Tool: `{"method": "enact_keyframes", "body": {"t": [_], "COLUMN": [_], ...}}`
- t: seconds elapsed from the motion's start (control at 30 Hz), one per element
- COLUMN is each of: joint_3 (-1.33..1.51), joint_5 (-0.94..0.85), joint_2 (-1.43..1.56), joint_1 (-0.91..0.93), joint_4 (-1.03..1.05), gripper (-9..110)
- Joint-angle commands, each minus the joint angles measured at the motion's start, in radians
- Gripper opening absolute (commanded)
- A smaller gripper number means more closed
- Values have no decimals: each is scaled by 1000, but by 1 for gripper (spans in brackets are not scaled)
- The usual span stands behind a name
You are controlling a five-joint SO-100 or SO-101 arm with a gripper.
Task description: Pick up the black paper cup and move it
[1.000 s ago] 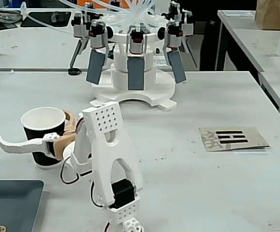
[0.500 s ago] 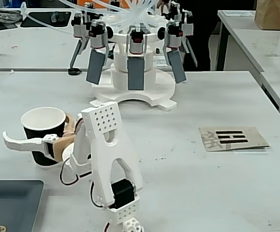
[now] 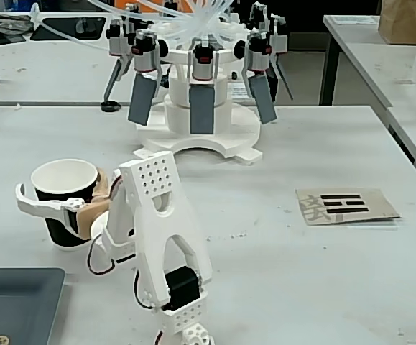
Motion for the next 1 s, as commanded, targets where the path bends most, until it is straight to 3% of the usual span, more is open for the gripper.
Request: {"method": "enact_keyframes", "body": {"t": [0.0, 0.5, 0.97], "joint_3": [-46, -44, 21], "joint_5": [6, 8, -3], "joint_2": [8, 15, 87], "joint_1": [-8, -9, -2], "joint_4": [2, -21, -81], "gripper": [27, 11, 8]}}
